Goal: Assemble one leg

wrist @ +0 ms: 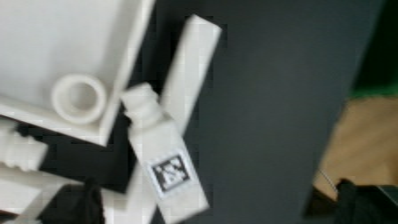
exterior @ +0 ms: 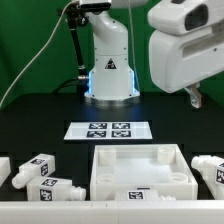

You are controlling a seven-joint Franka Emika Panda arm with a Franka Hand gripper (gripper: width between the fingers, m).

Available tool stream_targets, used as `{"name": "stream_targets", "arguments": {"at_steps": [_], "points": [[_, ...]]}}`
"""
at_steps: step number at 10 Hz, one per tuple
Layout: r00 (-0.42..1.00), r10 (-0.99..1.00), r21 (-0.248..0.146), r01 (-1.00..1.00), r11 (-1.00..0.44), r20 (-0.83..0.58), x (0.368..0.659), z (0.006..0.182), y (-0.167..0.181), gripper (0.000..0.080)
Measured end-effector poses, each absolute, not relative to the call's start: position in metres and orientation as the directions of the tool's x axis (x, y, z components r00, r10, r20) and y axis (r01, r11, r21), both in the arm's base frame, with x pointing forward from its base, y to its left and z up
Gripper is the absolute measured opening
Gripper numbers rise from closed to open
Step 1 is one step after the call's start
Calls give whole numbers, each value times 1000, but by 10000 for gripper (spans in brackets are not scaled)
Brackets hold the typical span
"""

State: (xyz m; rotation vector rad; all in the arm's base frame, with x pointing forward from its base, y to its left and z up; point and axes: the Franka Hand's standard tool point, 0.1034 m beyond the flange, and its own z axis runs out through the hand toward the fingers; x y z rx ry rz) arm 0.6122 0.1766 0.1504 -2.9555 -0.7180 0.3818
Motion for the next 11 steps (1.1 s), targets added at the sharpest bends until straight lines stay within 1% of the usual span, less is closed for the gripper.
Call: {"name": "stream_targets", "arguments": {"at_steps": [1, 2, 3, 4, 8, 9, 10, 11], "points": [[818, 528, -127, 513, -849, -227, 610, 144, 176, 649], [774, 565, -162, 542, -825, -287, 599, 137, 169, 649], [737, 570, -215, 530, -821, -363, 594, 135, 165, 649], [753, 568, -208, 528, -823, -332, 606, 134, 168, 649], [752, 567, -205, 529, -823, -336, 604, 133, 168, 649], [779, 534, -148, 516, -844, -330, 611, 131, 166, 649], [811, 524, -77, 524, -849, -260, 624, 133, 174, 649], [815, 539, -48, 542, -839, -212, 628, 134, 186, 649]]}}
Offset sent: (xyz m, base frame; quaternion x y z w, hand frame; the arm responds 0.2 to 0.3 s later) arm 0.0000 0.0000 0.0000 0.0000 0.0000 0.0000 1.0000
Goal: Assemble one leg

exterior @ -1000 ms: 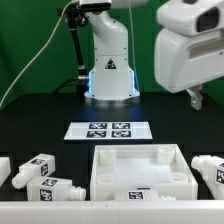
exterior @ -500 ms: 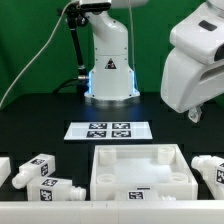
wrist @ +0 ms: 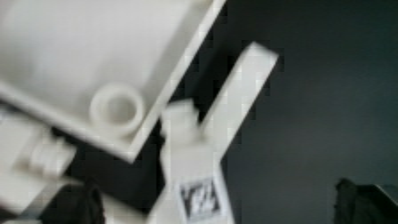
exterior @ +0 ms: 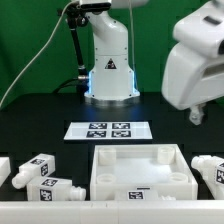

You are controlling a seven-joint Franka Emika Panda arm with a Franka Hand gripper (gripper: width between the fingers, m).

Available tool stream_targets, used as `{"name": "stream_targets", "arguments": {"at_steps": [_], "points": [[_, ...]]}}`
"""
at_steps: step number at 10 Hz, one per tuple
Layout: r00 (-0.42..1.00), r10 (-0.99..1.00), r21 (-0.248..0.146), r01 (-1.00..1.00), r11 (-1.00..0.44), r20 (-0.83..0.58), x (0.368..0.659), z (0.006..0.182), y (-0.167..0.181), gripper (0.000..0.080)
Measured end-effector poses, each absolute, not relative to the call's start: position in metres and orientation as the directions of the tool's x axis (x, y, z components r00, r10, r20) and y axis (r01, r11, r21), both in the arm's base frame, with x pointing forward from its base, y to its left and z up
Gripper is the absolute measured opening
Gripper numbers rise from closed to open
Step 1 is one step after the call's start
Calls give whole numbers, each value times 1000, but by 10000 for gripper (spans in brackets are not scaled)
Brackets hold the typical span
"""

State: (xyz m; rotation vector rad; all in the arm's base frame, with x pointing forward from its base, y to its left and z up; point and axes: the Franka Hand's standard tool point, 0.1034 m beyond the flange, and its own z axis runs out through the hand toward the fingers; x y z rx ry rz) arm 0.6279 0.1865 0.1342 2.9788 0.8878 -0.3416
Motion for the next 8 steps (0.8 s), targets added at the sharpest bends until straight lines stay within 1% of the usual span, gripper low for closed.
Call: {"name": "stream_targets", "arguments": {"at_steps": [1, 2, 3, 6, 7, 8], "points": [[801, 570, -50, 571, -819, -185, 632, 132, 195, 649], [784, 594, -62, 593, -803, -179, 638, 127, 197, 649], [785, 594, -66, 593, -803, -176, 639, 124, 202, 649], [779, 595, -74, 594, -801, -195, 635, 122, 203, 649], [765, 594, -86, 594, -800, -249, 625, 121, 202, 649], [724, 587, -117, 590, -799, -361, 614, 120, 205, 649]]}}
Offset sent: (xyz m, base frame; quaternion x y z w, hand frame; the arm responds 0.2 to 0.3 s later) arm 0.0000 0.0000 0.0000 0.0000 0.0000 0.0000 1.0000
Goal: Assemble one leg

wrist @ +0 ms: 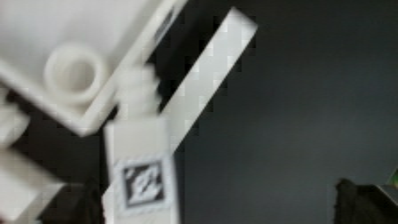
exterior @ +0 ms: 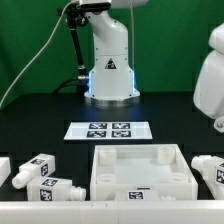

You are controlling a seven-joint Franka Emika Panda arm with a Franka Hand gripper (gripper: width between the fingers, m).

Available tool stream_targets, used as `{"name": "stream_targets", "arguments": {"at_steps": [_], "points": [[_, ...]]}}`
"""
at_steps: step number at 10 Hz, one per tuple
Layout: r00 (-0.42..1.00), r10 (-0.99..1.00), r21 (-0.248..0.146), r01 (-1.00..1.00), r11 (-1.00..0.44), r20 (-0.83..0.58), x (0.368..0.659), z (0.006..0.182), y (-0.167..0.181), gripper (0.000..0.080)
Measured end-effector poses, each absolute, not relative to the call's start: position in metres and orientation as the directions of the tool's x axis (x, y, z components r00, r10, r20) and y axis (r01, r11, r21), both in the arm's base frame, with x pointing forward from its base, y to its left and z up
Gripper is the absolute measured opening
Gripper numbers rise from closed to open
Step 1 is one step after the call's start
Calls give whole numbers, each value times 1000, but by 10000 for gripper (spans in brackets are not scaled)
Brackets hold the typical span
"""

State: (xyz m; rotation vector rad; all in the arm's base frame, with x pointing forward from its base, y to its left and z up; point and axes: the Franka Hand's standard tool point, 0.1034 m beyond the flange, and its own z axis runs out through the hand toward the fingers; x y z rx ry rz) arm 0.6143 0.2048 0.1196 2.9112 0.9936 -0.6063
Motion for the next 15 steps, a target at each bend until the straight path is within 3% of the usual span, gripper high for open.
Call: {"name": "stream_targets", "arguments": {"at_steps": [2, 4, 7, 10, 12, 15], "points": [[671, 571, -147, 579, -802, -473, 616, 112, 206, 649], [620, 598, -159, 615, -772, -507, 624, 118, 196, 649], [553, 598, -177, 631, -756, -580, 589, 129, 189, 649], [555, 600, -179, 631, -755, -576, 590, 124, 190, 649], [608, 603, -143, 633, -761, -515, 611, 111, 187, 649], [620, 626, -148, 644, -751, -473, 624, 86, 188, 649]]}}
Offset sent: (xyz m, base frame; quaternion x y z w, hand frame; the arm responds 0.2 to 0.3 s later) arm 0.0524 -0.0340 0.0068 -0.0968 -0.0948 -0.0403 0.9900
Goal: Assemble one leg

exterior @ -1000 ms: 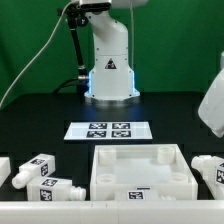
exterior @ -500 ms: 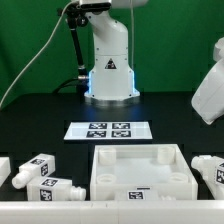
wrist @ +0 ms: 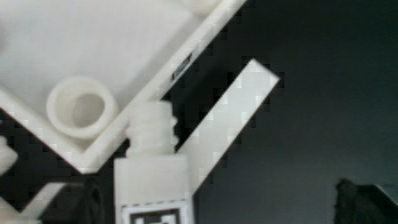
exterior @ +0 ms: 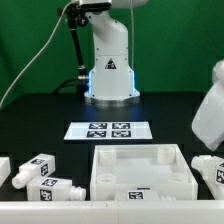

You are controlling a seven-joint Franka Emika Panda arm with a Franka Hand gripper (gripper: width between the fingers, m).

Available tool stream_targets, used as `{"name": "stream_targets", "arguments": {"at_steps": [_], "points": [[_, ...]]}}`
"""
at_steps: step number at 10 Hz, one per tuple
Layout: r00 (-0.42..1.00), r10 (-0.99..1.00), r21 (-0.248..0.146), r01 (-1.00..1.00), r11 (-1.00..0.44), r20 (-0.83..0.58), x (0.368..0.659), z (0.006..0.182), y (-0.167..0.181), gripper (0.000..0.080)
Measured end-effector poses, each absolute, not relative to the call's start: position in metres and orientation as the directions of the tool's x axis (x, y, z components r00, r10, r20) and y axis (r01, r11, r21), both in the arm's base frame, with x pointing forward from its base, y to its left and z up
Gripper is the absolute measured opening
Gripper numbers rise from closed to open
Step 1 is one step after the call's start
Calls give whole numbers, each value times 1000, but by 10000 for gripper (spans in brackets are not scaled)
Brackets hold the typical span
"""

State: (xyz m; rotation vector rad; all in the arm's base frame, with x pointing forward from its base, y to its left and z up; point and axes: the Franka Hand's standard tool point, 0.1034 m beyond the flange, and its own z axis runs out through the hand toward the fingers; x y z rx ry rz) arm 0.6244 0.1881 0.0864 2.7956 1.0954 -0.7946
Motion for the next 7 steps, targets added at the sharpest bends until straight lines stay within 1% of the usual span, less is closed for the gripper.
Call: {"name": "stream_targets", "arguments": {"at_steps": [1, 2, 5, 7], "points": [[628, 636, -142, 652, -745, -450, 631, 90, 187, 649], [629, 637, -141, 654, -744, -445, 630, 91, 188, 649], [627, 638, -142, 654, -743, -447, 629, 89, 189, 649], [627, 641, -148, 654, -742, -443, 634, 81, 182, 649]]}}
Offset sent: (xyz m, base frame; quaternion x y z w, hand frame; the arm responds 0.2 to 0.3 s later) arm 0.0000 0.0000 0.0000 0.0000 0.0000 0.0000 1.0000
